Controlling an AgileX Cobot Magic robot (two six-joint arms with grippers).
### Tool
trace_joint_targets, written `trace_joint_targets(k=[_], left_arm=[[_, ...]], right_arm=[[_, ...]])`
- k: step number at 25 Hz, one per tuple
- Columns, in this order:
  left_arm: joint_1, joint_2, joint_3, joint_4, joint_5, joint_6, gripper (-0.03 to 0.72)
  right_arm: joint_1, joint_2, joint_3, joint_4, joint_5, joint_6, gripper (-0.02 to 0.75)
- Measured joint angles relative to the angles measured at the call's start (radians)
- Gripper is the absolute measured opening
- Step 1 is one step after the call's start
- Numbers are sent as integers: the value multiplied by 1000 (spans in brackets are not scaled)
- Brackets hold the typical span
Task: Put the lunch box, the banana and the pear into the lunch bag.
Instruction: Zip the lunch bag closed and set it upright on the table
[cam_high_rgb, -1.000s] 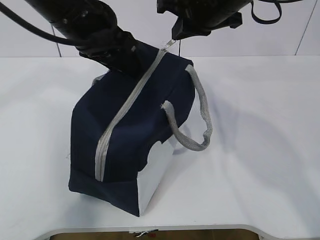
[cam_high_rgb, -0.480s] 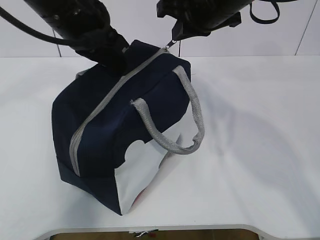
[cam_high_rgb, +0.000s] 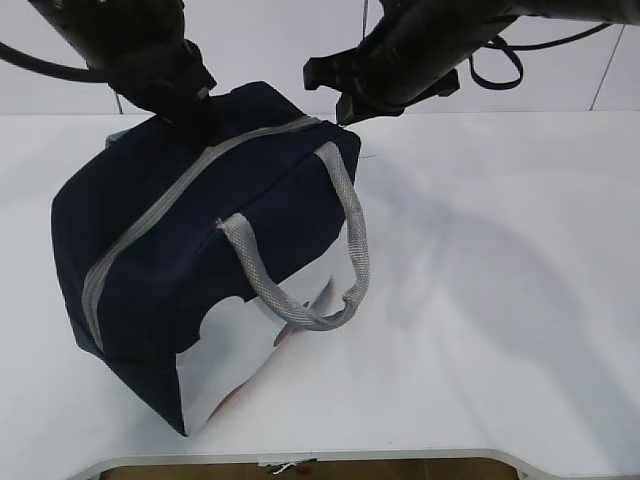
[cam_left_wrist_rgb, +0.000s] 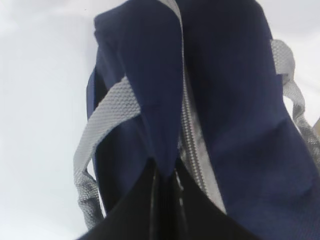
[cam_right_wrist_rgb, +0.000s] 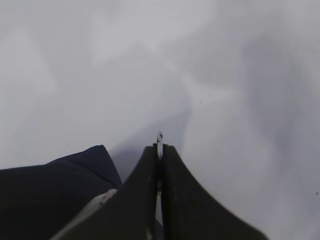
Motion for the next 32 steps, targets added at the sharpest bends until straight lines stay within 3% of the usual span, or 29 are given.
trace_joint_targets(k=[32], left_arm=[[0, -8, 0, 10, 36, 4, -4]], right_arm=[[0, 111, -9, 12, -7, 0, 13]])
